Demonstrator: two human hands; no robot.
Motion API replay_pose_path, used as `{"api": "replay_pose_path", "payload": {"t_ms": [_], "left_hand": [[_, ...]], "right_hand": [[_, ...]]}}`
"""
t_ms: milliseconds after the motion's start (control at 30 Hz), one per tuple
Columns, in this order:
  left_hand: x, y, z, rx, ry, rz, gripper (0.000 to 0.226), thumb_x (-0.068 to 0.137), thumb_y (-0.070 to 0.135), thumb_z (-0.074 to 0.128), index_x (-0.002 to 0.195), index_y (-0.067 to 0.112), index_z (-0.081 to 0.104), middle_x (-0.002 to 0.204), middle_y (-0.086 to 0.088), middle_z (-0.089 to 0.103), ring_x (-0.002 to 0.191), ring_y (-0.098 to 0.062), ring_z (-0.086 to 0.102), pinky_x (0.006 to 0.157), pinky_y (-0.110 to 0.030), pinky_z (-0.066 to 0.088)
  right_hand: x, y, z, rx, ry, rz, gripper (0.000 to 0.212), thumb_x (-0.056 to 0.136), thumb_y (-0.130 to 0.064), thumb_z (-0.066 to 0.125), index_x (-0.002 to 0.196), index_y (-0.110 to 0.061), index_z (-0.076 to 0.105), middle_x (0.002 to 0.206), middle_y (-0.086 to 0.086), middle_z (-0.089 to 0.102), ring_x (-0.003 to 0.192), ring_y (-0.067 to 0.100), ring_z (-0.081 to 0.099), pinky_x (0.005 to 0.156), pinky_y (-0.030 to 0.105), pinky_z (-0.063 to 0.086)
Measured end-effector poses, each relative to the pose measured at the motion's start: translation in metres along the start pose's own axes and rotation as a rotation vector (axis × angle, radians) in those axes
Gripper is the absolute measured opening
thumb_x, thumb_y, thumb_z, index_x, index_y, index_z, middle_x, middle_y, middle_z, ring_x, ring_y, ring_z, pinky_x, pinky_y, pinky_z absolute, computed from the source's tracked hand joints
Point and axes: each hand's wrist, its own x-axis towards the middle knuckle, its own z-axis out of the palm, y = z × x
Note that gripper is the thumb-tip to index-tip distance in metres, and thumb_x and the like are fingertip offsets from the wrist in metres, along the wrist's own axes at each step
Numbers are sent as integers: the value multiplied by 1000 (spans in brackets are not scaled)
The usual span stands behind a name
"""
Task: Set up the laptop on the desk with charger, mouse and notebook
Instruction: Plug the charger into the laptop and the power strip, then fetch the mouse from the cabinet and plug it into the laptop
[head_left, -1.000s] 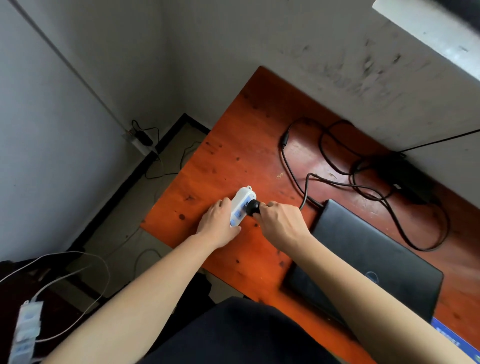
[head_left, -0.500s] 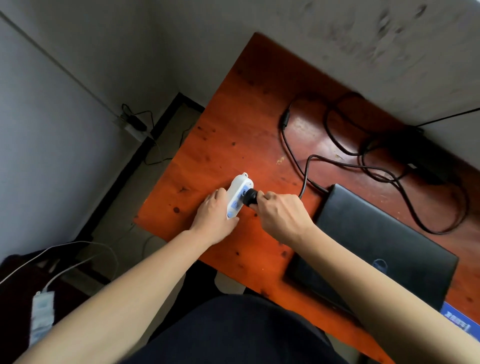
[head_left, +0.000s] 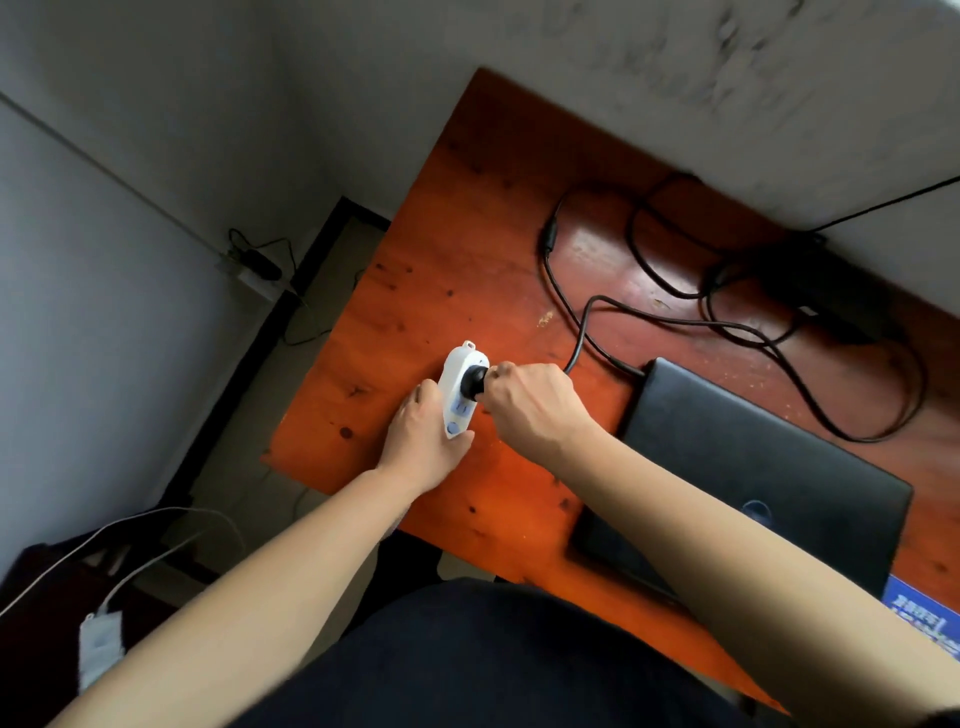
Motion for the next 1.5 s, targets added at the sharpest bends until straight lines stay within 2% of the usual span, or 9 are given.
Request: {"api": "replay_pose_path", "payload": {"t_ms": [133, 233, 367, 533, 633, 833, 1067, 1267, 1500], "left_hand": [[5, 14, -7, 47, 3, -65, 56, 81, 40, 77, 113, 16, 38, 111, -10, 60, 101, -31, 62, 68, -32, 46], [6, 22, -16, 172, 21, -46, 61, 83, 46, 73, 121, 14, 38, 122, -11, 57, 113, -30, 57, 76, -34, 45], [-3, 22, -30, 160, -25, -55, 76, 83, 53, 71, 136, 12, 34, 137, -13, 47, 128, -33, 45, 97, -42, 43], [-30, 4, -41, 145, -1, -45, 75, 89, 60, 58, 145, 14, 39, 145, -10, 44, 135, -29, 39, 104, -40, 40], [-42, -3, -45, 104, -31, -28, 62, 95, 58, 50, 142, 17, 44, 145, -8, 46, 134, -26, 41, 104, -39, 41], [-59, -1, -59, 23, 44, 107, 50, 101, 50, 42, 142, 21, 46, 147, -4, 47, 134, -24, 43, 106, -41, 40], [-87, 47, -93, 42, 397, 230, 49, 101, 44, 45, 141, 16, 50, 147, -6, 49, 137, -24, 42, 112, -41, 36], [-154, 78, -85, 49, 659, 126, 51, 102, 43, 43, 144, 14, 48, 150, -10, 47, 140, -27, 39, 113, -48, 36], [-292, 44, -75, 257, 848, -165, 58, 101, 50, 36, 149, 17, 42, 156, -14, 38, 142, -34, 35, 114, -54, 30]], "right_hand": [[9, 8, -1, 42, 73, 59, 23, 96, -3, 44, 108, -12, 61, 87, 1, 51, 62, 22, 49, 45, 29, 21], [12, 11, 1, 67, 152, 96, 20, 102, -17, 45, 110, -15, 63, 102, 2, 64, 89, 26, 63, 67, 33, 36], [-2, 11, 17, 121, 249, 182, 37, 103, -36, 42, 131, -14, 52, 122, 8, 60, 114, 31, 53, 97, 40, 36], [-50, 17, 45, 96, 192, 308, 68, 96, -15, 44, 158, -7, 17, 162, 23, 21, 150, 39, 17, 121, 50, 16], [-76, 18, 51, 110, 204, 368, 72, 97, -19, 43, 159, -6, 8, 166, 19, 8, 153, 37, 4, 123, 50, 12], [-111, 25, 45, 224, 357, 462, 71, 101, -48, 43, 159, -14, 19, 165, 18, 16, 153, 36, 10, 123, 48, 18], [-131, 49, 9, 253, 578, 315, 65, 100, -47, 50, 153, -12, 38, 160, 20, 29, 150, 38, 25, 119, 47, 25], [-144, 61, 5, 302, 730, 114, 59, 100, -47, 49, 148, -13, 45, 158, 22, 34, 145, 40, 33, 115, 52, 34], [-143, -16, -16, 296, 601, -235, 62, 102, -51, 41, 156, -22, 31, 164, 20, 17, 150, 41, 19, 117, 55, 22]]}}
